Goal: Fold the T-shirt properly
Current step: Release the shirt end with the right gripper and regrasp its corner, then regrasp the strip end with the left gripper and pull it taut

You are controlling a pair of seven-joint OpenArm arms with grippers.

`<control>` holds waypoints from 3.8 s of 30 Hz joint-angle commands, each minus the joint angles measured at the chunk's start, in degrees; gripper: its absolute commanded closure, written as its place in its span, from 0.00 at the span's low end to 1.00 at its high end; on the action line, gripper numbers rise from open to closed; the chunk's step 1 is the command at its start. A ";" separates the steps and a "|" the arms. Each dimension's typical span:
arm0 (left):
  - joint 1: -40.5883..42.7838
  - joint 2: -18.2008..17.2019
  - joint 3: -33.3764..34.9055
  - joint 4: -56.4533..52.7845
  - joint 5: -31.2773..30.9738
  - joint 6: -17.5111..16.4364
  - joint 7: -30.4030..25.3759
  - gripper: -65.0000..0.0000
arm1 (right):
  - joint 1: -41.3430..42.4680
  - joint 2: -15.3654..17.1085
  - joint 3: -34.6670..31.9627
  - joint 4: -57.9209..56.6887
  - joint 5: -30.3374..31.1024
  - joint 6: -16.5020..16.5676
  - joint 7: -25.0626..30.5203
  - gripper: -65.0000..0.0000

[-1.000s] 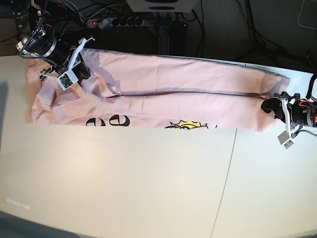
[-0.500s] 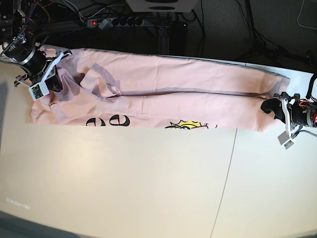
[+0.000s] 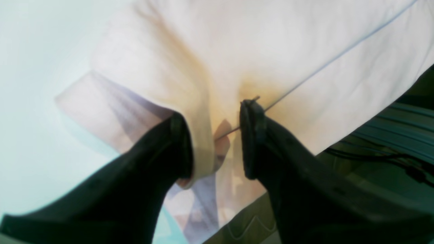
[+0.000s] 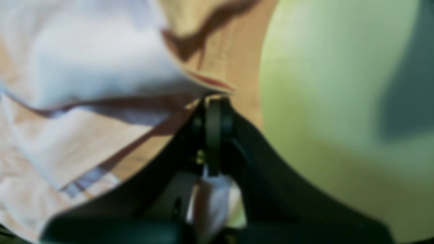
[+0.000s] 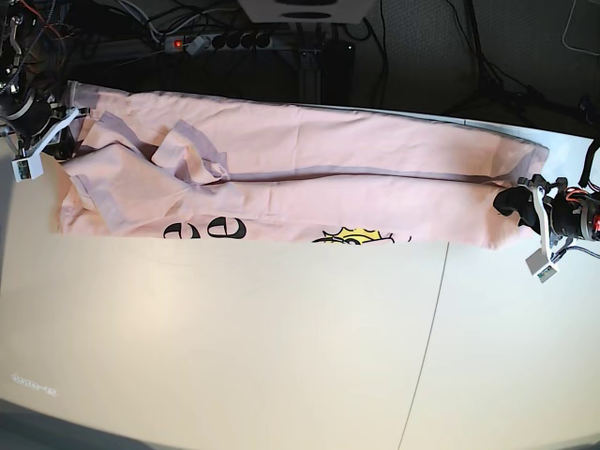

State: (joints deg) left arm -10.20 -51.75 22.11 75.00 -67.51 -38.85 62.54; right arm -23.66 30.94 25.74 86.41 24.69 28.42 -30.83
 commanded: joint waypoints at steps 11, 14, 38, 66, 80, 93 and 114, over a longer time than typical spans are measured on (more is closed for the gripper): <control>-1.01 -1.46 -9.31 0.68 -2.49 -1.15 1.38 0.63 | 0.31 1.29 10.73 8.07 11.93 1.46 -3.87 1.00; -1.03 -1.49 -12.26 0.68 -0.24 -1.15 1.33 0.61 | 0.31 1.49 12.90 8.87 12.26 1.55 -4.15 1.00; 0.87 10.60 -12.70 6.78 0.57 -1.15 -3.06 0.78 | 7.91 1.53 -4.39 10.25 14.25 3.87 -5.33 1.00; 4.76 11.54 -12.72 -10.84 13.81 -1.15 -18.80 0.53 | 7.93 1.60 -5.73 -6.40 5.05 3.50 1.46 1.00; 3.43 9.99 -31.50 -4.33 0.46 -1.15 -6.75 0.51 | 7.91 1.57 -5.73 -6.40 4.79 3.52 1.25 1.00; 10.60 7.41 -32.22 -7.61 3.56 -1.15 -6.21 0.30 | 8.09 1.57 -5.73 -6.40 4.85 3.52 1.25 1.00; 13.20 7.34 -32.22 -15.02 -0.81 -1.15 -6.32 0.30 | 8.07 1.57 -5.73 -6.40 4.85 3.52 1.25 1.00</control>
State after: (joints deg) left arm 3.31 -42.89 -9.78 59.59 -68.18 -40.18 55.64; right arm -15.55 31.38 19.53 79.85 30.41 28.86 -28.73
